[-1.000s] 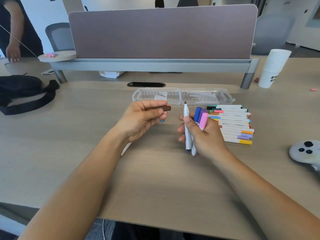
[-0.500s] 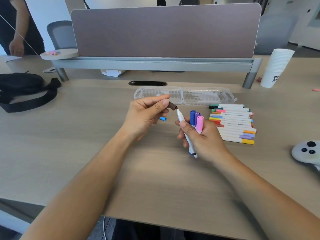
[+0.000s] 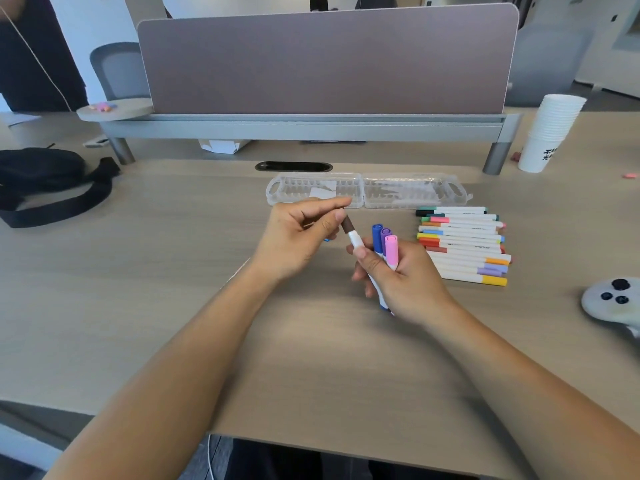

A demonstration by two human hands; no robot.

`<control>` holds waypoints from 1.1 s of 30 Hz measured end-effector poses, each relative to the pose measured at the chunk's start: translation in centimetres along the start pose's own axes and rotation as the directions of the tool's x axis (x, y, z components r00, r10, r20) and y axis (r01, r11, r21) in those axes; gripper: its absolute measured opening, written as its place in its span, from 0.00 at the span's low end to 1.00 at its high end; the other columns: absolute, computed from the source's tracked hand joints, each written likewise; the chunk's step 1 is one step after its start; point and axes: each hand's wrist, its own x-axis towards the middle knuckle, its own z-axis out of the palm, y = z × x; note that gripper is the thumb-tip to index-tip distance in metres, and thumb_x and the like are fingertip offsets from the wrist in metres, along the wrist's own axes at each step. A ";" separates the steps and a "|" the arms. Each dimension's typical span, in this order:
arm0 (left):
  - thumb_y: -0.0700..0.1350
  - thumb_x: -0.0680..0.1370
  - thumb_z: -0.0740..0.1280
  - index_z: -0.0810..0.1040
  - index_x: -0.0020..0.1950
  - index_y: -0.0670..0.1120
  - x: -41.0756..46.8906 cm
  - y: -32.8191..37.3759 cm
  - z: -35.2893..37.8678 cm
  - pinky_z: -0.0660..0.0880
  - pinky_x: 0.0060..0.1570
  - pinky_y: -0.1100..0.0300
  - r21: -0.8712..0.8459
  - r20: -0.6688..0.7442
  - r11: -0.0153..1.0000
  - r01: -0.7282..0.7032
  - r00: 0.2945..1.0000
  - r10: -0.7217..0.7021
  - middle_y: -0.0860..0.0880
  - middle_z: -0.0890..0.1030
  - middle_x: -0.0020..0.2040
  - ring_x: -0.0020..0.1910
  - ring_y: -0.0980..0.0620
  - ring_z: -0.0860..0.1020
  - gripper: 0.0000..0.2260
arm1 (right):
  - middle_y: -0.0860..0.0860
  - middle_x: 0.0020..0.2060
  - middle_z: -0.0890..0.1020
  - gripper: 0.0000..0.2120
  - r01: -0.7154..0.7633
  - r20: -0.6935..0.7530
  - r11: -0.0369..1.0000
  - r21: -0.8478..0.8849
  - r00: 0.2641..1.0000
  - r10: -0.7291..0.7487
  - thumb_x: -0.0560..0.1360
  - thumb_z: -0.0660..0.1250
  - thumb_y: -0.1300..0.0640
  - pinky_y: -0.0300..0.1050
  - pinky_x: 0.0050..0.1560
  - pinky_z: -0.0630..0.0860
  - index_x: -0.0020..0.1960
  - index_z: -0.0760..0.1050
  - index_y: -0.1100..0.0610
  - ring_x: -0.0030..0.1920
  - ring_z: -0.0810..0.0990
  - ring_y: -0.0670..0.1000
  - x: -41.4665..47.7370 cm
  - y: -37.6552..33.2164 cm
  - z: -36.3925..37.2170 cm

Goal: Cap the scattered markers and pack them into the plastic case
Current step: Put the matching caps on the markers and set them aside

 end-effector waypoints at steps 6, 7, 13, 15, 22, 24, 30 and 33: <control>0.33 0.79 0.65 0.77 0.63 0.43 -0.3 0.6 1.3 0.79 0.47 0.62 0.062 0.051 0.982 -0.180 0.983 0.177 0.48 0.83 0.49 0.45 0.56 0.82 0.13 | 0.47 0.35 0.85 0.09 -0.009 0.002 1.000 0.010 1.000 0.009 0.81 0.64 0.56 0.36 0.33 0.76 0.50 0.79 0.61 0.31 0.83 0.46 0.1 0.1 0.1; 0.34 0.80 0.65 0.78 0.62 0.43 -0.5 0.7 1.6 0.80 0.48 0.58 0.073 0.072 0.977 -0.202 0.978 0.196 0.48 0.83 0.50 0.45 0.53 0.83 0.13 | 0.48 0.36 0.85 0.09 -0.003 0.013 1.000 0.022 1.000 0.002 0.81 0.64 0.57 0.34 0.33 0.75 0.50 0.79 0.61 0.33 0.84 0.45 0.0 0.1 0.1; 0.36 0.80 0.64 0.79 0.60 0.48 -0.9 1.1 2.4 0.80 0.35 0.43 0.154 0.093 0.950 -0.271 0.961 0.259 0.45 0.84 0.51 0.39 0.37 0.82 0.12 | 0.47 0.38 0.86 0.09 0.064 0.013 0.996 -0.059 0.998 -0.063 0.81 0.64 0.59 0.28 0.31 0.68 0.46 0.81 0.60 0.30 0.78 0.38 0.0 0.0 -0.2; 0.36 0.79 0.66 0.80 0.60 0.47 -0.8 0.9 2.3 0.81 0.40 0.44 0.192 0.076 0.942 -0.276 0.961 0.267 0.46 0.84 0.50 0.41 0.41 0.83 0.12 | 0.47 0.38 0.86 0.08 0.062 -0.002 0.997 -0.054 0.998 -0.062 0.80 0.65 0.58 0.31 0.32 0.69 0.46 0.82 0.58 0.32 0.79 0.40 0.1 0.0 -0.2; 0.40 0.78 0.68 0.83 0.58 0.43 -0.6 0.4 2.3 0.82 0.45 0.49 0.262 0.069 0.929 -0.260 0.966 0.251 0.47 0.85 0.47 0.43 0.48 0.85 0.10 | 0.44 0.37 0.85 0.08 0.071 -0.044 0.995 -0.067 0.996 -0.074 0.79 0.68 0.56 0.38 0.40 0.75 0.42 0.82 0.53 0.39 0.82 0.44 0.1 -0.2 -0.2; 0.41 0.78 0.68 0.83 0.58 0.44 -0.5 0.4 2.5 0.82 0.43 0.50 0.262 0.058 0.938 -0.228 0.974 0.220 0.50 0.85 0.48 0.43 0.52 0.85 0.10 | 0.41 0.31 0.83 0.11 0.070 -0.055 0.996 -0.060 0.996 -0.073 0.79 0.67 0.56 0.33 0.30 0.71 0.39 0.79 0.50 0.30 0.79 0.41 0.0 -0.5 -0.3; 0.42 0.78 0.66 0.83 0.58 0.44 -0.3 0.3 3.0 0.80 0.42 0.60 0.248 0.048 0.954 -0.169 0.986 0.162 0.51 0.85 0.48 0.43 0.59 0.84 0.11 | 0.38 0.22 0.77 0.15 0.049 -0.049 0.995 -0.082 0.997 -0.053 0.80 0.66 0.56 0.32 0.23 0.65 0.35 0.76 0.48 0.21 0.74 0.43 -0.2 -0.7 -0.4; 0.41 0.78 0.66 0.82 0.58 0.45 -0.5 0.5 2.8 0.80 0.40 0.61 0.228 0.042 0.959 -0.170 0.985 0.165 0.52 0.85 0.47 0.41 0.61 0.83 0.10 | 0.35 0.24 0.77 0.16 0.075 -0.044 0.994 -0.084 0.996 -0.079 0.80 0.66 0.56 0.29 0.27 0.66 0.34 0.74 0.46 0.26 0.76 0.38 -0.2 -0.6 -0.2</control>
